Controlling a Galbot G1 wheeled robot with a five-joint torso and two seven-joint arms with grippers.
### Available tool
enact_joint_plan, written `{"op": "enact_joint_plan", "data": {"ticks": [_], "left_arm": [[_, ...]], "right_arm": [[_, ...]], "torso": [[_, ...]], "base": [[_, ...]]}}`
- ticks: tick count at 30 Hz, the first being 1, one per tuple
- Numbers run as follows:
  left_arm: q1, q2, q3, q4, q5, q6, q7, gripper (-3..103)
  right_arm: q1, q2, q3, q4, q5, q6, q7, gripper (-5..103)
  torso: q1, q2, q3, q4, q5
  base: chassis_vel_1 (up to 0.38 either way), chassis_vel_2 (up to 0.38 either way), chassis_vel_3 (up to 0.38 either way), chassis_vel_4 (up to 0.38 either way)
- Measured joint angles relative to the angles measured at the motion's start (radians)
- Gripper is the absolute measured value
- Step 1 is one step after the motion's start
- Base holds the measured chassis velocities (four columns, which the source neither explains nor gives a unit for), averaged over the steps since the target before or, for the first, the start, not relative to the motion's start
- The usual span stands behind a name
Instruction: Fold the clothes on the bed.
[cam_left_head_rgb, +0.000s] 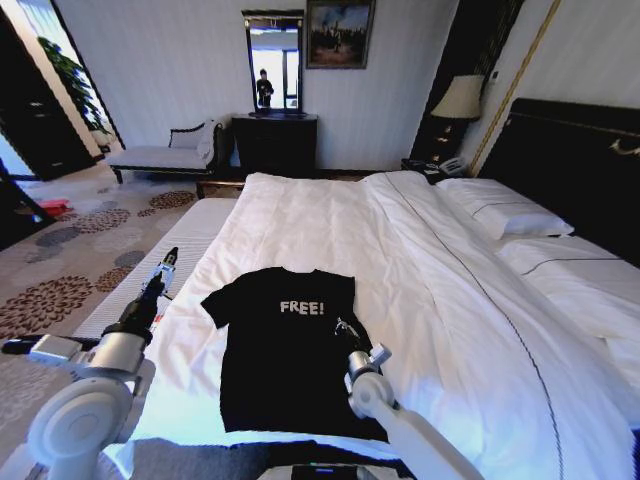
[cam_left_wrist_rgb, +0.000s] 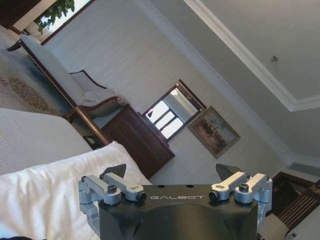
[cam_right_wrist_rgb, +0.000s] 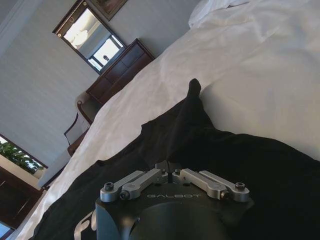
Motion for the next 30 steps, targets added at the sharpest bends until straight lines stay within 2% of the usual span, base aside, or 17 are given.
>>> {"op": "enact_joint_plan", "data": {"ticks": [6, 7, 10, 12, 13, 16, 19, 21, 25, 27, 30], "left_arm": [[0.001, -0.001, 0.001, 0.000, 0.003, 0.000, 0.000, 100], [0.002, -0.001, 0.001, 0.000, 0.004, 0.000, 0.000, 100], [0.004, 0.001, 0.001, 0.008, 0.012, 0.000, 0.000, 100], [0.004, 0.001, 0.001, 0.009, 0.012, 0.000, 0.000, 100], [0.002, 0.003, 0.001, 0.018, 0.014, -0.001, 0.000, 100], [-0.002, 0.005, 0.005, 0.034, 0.020, -0.001, 0.000, 100], [-0.010, 0.006, 0.014, 0.070, 0.033, -0.002, 0.000, 100], [-0.012, 0.007, 0.016, 0.080, 0.035, -0.002, 0.000, 100], [-0.031, 0.014, 0.040, 0.200, 0.064, -0.012, 0.000, 100], [-0.035, 0.015, 0.044, 0.220, 0.066, -0.012, -0.001, 100], [-0.068, 0.027, 0.073, 0.347, 0.071, -0.011, 0.002, 100]], "right_arm": [[-0.001, 0.008, 0.003, -0.010, -0.017, 0.002, 0.000, 0], [0.000, 0.009, 0.007, -0.013, -0.024, 0.003, -0.001, -3], [-0.002, 0.001, 0.015, -0.003, -0.036, 0.009, -0.005, 12], [-0.003, -0.002, 0.016, 0.001, -0.038, 0.010, -0.006, 12], [-0.011, -0.015, 0.018, 0.021, -0.044, 0.016, -0.013, 22], [-0.027, -0.033, 0.025, 0.057, -0.050, 0.022, -0.017, 28], [-0.065, -0.059, 0.048, 0.112, -0.061, 0.033, -0.020, 44], [-0.074, -0.064, 0.055, 0.123, -0.061, 0.034, -0.020, 44], [-0.110, -0.075, 0.150, 0.174, -0.057, 0.049, -0.017, 66], [-0.110, -0.074, 0.162, 0.175, -0.056, 0.050, -0.015, 66], [-0.096, -0.054, 0.231, 0.170, -0.048, 0.057, 0.014, 83]], "torso": [[0.000, 0.000, 0.000, 0.0000, 0.0000], [0.000, 0.000, 0.000, 0.0000, 0.0000], [0.000, 0.000, 0.000, 0.0001, 0.0001], [0.000, 0.000, 0.000, 0.0001, 0.0001], [0.000, 0.000, 0.000, 0.0001, 0.0000], [0.000, 0.000, 0.000, 0.0001, 0.0001], [0.000, 0.000, 0.000, 0.0000, 0.0000], [0.000, 0.000, 0.000, 0.0000, 0.0000], [0.000, 0.000, 0.000, 0.0001, 0.0000], [0.000, 0.000, 0.000, 0.0001, -0.0002], [0.000, 0.000, 0.000, 0.0001, -0.0001]], "base": [[0.000, 0.000, 0.000, 0.000], [0.000, 0.000, 0.000, 0.000], [0.000, 0.000, 0.000, 0.000], [0.000, 0.000, 0.000, 0.000], [0.000, 0.000, 0.000, 0.000], [0.000, 0.000, 0.000, 0.000], [0.000, 0.000, 0.000, 0.000], [0.000, 0.000, 0.000, 0.000], [0.000, 0.000, 0.000, 0.000], [0.000, 0.000, 0.000, 0.000], [0.000, 0.000, 0.000, 0.000]]}}
